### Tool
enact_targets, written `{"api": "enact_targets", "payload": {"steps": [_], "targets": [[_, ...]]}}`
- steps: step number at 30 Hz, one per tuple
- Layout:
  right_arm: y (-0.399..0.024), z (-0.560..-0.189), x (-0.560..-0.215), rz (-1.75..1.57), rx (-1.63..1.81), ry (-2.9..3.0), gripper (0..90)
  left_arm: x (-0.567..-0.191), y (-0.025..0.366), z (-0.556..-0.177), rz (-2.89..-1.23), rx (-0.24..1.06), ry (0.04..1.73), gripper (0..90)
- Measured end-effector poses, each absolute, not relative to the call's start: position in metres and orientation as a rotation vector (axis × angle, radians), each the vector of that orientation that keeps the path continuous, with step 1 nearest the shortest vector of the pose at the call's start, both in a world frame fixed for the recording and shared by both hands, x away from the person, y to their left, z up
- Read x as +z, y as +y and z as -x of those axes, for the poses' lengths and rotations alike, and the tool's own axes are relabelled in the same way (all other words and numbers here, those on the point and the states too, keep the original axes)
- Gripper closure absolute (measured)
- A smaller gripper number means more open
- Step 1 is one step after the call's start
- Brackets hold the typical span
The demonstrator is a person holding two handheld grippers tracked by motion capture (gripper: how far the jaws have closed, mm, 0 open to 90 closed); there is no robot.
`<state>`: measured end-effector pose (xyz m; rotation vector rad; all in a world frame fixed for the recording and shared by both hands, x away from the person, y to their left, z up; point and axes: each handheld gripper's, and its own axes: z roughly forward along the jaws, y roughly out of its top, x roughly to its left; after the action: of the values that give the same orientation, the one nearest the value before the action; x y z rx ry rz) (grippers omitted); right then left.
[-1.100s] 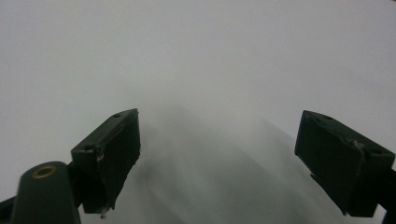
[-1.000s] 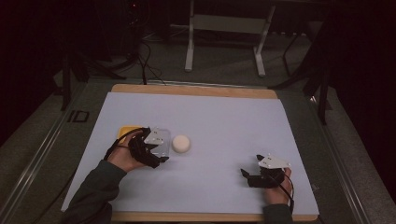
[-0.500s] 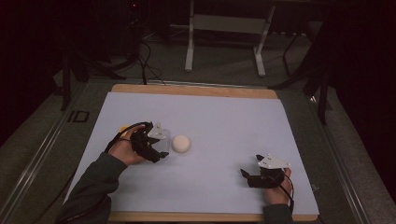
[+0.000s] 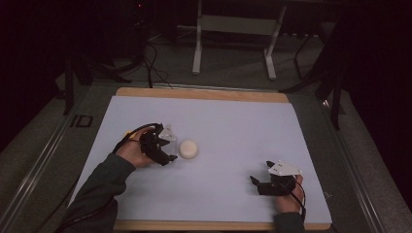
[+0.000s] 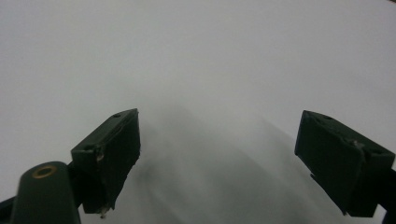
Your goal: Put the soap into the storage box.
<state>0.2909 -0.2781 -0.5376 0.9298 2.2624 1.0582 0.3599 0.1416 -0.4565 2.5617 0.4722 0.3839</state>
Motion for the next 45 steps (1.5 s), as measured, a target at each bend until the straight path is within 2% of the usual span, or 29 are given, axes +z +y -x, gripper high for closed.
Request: {"api": "enact_targets", "payload": {"steps": [45], "targets": [[-0.278,-0.291,-0.538,-0.921,1.051,2.271,14.0,-0.459,0.115,-0.395,-2.679,0.282,0.442,24.4]]}}
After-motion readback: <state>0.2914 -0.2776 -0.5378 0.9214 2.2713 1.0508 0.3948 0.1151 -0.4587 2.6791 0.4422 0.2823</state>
